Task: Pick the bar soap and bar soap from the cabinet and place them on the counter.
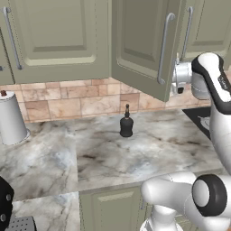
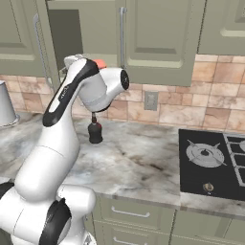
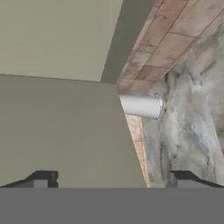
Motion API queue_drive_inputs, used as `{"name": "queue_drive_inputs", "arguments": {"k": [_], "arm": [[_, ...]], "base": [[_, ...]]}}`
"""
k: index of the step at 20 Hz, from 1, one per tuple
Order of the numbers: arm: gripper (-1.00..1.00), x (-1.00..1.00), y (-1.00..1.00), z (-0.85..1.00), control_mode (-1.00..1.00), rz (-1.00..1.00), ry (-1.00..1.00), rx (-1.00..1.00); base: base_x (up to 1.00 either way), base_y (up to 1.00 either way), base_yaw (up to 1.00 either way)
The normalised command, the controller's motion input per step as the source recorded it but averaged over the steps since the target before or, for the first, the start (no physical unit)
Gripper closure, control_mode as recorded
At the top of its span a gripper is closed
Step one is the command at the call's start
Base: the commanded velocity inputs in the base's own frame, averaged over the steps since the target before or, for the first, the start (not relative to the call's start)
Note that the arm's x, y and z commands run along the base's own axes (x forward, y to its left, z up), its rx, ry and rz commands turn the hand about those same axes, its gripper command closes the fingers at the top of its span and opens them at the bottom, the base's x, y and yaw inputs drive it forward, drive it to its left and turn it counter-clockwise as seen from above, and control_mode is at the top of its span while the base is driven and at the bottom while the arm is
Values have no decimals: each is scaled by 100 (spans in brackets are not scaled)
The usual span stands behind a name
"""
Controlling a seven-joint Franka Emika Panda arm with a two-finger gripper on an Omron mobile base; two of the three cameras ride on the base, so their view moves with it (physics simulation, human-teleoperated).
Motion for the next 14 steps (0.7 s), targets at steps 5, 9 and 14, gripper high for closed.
{"name": "queue_drive_inputs", "arguments": {"k": [5,9,14], "arm": [[-100,-11,86,-36,-100,19,1,1],[-100,-5,79,-24,-100,9,-4,0],[-100,-5,63,-7,-100,1,-14,0]], "base": [[0,0,0],[0,0,0],[0,0,0]]}}
